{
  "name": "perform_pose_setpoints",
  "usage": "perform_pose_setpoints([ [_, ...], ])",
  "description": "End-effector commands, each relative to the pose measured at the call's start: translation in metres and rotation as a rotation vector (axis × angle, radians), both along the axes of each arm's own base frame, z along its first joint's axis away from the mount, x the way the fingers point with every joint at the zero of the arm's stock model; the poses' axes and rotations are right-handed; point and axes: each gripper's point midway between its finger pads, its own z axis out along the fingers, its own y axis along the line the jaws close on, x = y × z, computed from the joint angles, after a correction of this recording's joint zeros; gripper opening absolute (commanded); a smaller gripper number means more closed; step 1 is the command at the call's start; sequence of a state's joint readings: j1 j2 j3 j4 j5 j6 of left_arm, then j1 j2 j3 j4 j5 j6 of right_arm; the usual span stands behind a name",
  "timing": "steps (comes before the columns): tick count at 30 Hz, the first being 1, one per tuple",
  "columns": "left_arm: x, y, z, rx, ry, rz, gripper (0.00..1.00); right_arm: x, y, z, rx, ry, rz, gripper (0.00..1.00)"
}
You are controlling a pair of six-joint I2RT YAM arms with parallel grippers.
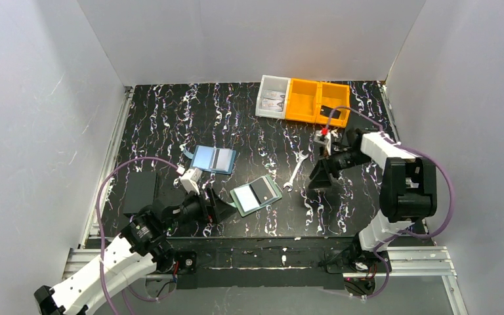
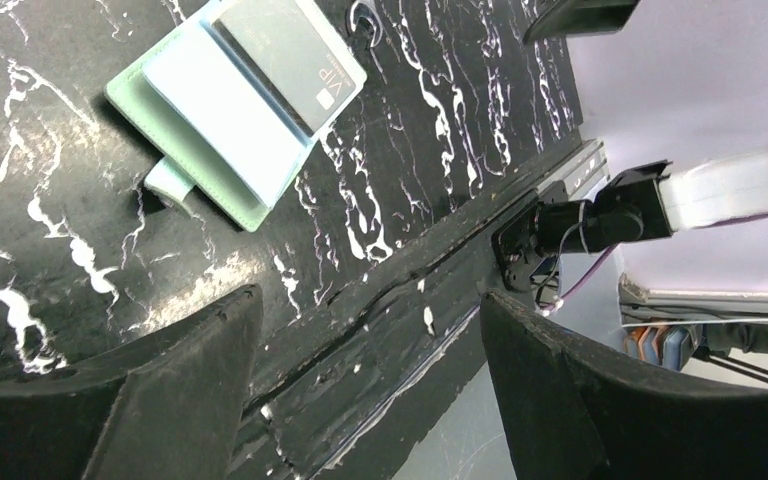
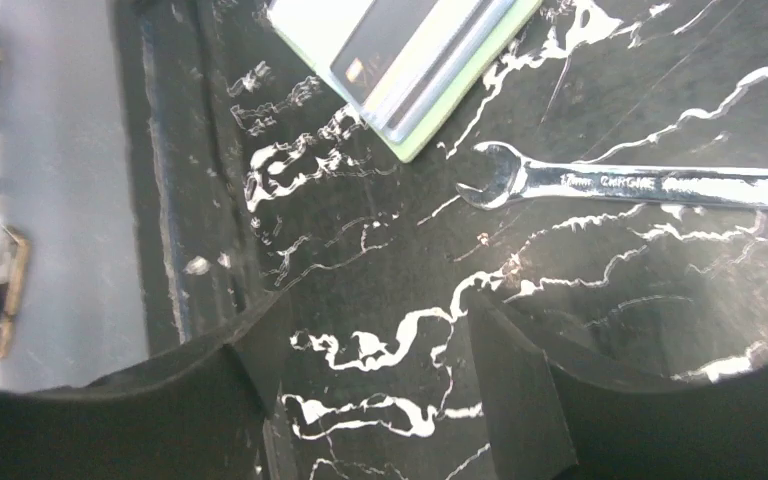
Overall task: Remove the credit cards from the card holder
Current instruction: Remove the credit card from the card holder.
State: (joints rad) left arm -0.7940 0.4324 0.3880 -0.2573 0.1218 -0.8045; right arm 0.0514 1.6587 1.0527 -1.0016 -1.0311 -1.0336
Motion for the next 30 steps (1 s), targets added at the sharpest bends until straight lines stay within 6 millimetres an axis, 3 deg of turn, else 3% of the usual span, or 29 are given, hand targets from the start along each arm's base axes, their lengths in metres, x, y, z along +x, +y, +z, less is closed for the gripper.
perform_pose_setpoints([
  [1, 0.019, -0.022, 0.014, -0.073, -0.04, 0.001, 0.76, 0.014, 0.052, -0.003, -0.198, -0.159, 0.016, 0.74],
  [9, 0.061, -0.047, 0.008, -0.113, -0.065, 0.085, 0.73, 0.049, 0.12, 0.01, -0.176, -0.133, -0.164, 0.74],
  [14, 0.077, -0.061, 0.002, -0.121, -0.042, 0.105, 0.72, 0.047, 0.142, 0.01, -0.144, -0.088, -0.232, 0.72],
  [17, 0.084, -0.072, -0.001, -0.122, -0.023, 0.101, 0.71, 0.043, 0.155, 0.01, -0.125, -0.034, -0.252, 0.62],
  [20, 0.089, -0.078, -0.005, -0.12, -0.004, 0.099, 0.69, 0.04, 0.158, 0.001, -0.147, 0.022, -0.253, 0.53],
  [30, 0.102, -0.071, -0.044, -0.074, 0.046, 0.202, 0.48, 0.029, 0.157, -0.011, -0.126, 0.132, -0.268, 0.48],
])
